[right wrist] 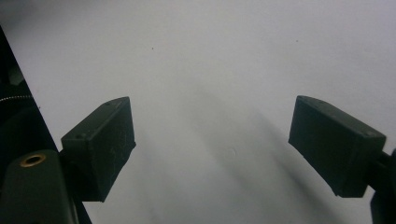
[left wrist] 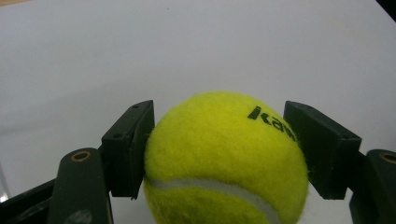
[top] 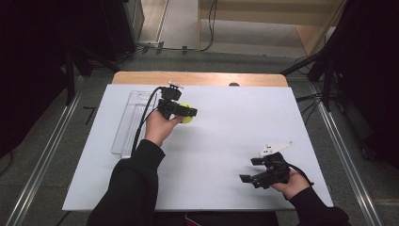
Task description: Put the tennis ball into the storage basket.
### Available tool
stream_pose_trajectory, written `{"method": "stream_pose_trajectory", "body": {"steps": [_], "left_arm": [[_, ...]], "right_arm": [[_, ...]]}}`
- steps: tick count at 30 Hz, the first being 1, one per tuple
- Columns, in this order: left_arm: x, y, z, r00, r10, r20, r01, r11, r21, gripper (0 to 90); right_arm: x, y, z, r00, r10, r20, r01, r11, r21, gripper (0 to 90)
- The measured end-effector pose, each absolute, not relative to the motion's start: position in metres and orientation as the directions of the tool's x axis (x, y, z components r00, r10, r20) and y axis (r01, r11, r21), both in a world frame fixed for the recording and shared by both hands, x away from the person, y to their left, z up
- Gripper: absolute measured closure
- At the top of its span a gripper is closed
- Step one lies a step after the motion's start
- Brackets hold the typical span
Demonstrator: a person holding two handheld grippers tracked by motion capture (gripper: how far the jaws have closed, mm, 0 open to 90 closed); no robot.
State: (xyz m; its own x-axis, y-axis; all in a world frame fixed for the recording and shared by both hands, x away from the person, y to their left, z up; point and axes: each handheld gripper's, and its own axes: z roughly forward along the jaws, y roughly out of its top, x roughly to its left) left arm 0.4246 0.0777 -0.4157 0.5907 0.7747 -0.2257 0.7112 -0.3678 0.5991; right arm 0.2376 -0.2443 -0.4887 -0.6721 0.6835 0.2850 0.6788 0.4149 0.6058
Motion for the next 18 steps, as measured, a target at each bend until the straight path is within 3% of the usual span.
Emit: {"method": "stream_pose_trajectory", "body": {"steps": [18], "left_arm": [[0.401,0.085,-0.414,0.661,0.698,-0.274,0.679,-0.401,0.615,28.0]], "right_arm": [[0.238,-0.243,-0.489,-0.677,0.68,0.282,0.676,0.421,0.605,12.5]]}}
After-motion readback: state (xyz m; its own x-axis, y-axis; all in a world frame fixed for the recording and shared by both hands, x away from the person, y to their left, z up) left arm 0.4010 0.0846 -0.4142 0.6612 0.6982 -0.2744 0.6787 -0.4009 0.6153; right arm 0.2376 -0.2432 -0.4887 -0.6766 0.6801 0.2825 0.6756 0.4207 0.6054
